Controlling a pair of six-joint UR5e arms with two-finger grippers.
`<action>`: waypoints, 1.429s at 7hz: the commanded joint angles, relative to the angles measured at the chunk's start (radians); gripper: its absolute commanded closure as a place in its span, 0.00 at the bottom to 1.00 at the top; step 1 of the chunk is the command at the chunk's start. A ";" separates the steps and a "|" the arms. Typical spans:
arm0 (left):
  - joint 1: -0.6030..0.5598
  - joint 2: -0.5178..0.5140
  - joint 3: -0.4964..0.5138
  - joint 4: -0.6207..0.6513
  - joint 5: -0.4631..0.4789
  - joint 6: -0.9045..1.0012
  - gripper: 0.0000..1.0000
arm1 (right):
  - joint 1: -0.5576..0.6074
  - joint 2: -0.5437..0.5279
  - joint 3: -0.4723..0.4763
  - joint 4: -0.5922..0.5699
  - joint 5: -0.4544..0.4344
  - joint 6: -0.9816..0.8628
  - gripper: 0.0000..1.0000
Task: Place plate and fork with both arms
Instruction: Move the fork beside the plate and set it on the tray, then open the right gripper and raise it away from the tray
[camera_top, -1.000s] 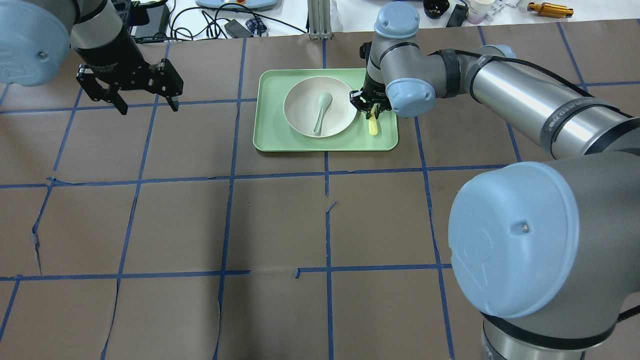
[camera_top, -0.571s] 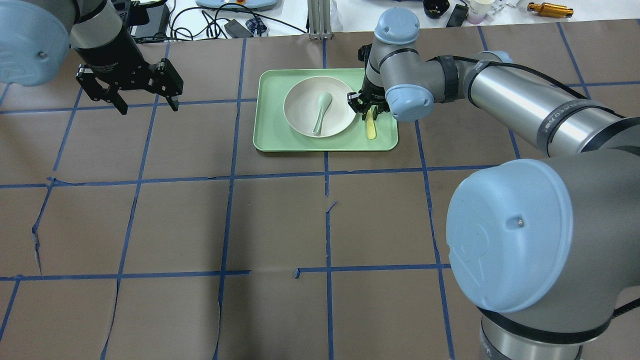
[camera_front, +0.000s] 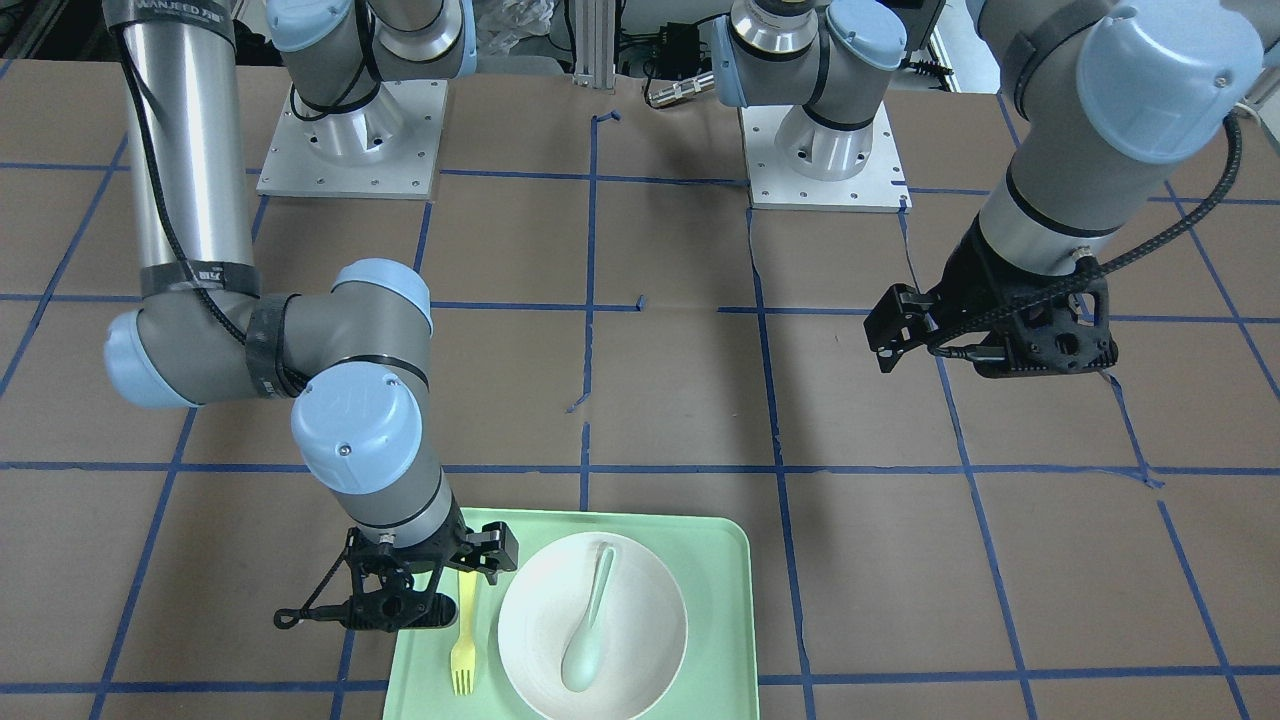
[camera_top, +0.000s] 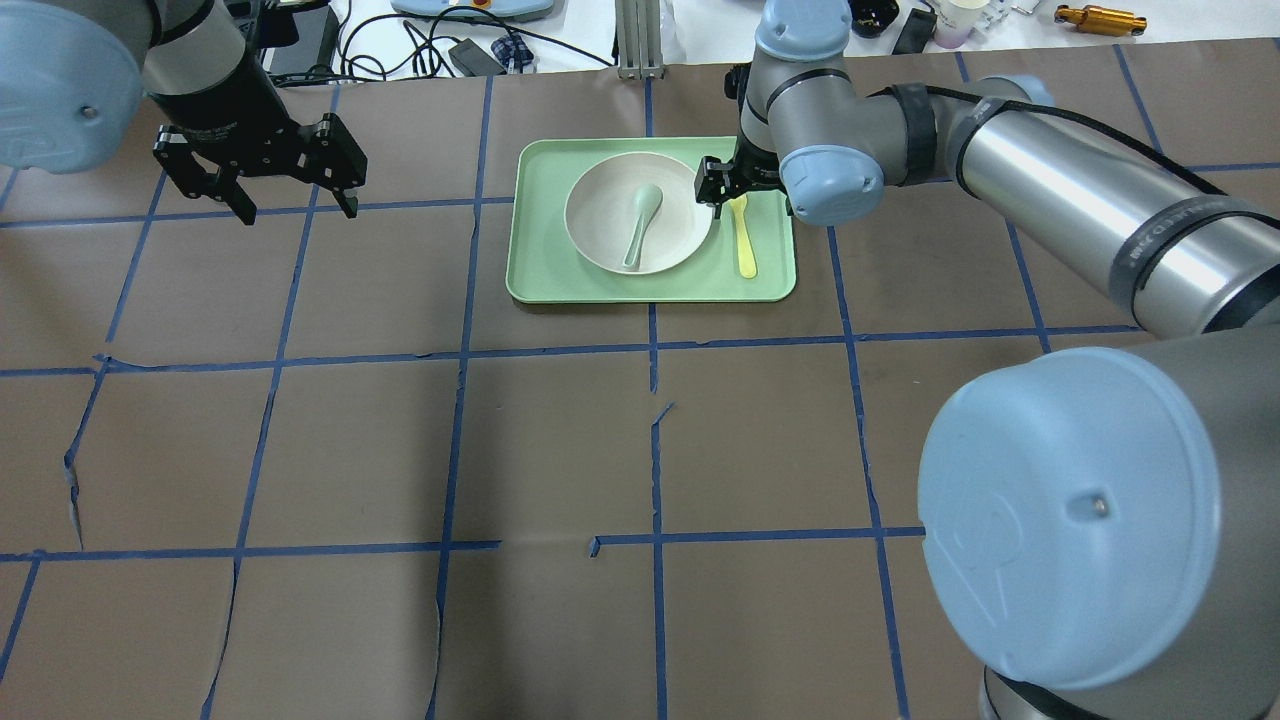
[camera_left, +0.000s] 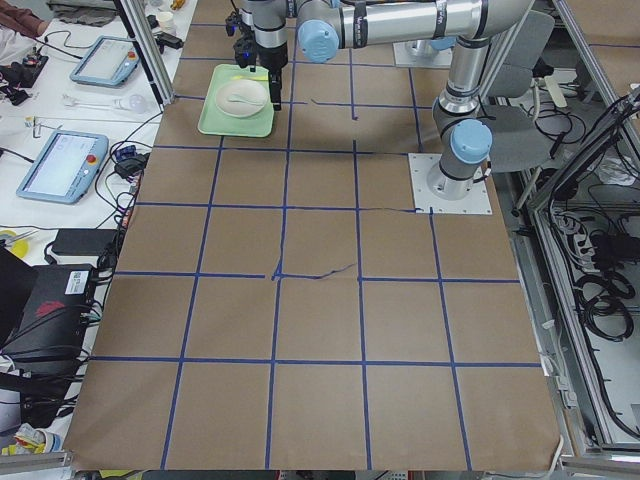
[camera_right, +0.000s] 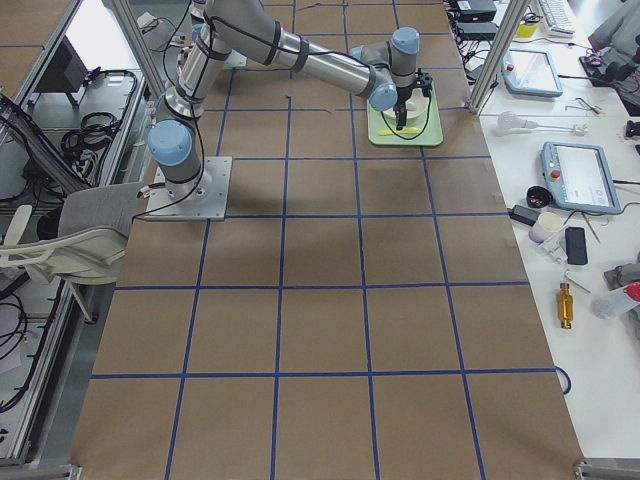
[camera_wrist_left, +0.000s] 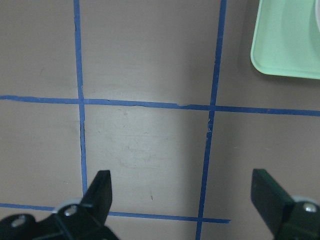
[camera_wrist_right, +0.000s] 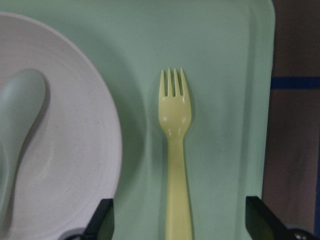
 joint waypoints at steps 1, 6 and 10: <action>-0.005 0.005 0.003 0.003 0.000 -0.001 0.00 | -0.038 -0.138 -0.001 0.159 -0.015 -0.024 0.00; -0.011 0.054 0.004 -0.002 0.007 0.002 0.00 | -0.114 -0.496 -0.001 0.506 -0.017 -0.079 0.00; -0.012 0.080 0.003 -0.010 0.011 0.003 0.00 | -0.112 -0.612 0.104 0.553 -0.017 -0.063 0.00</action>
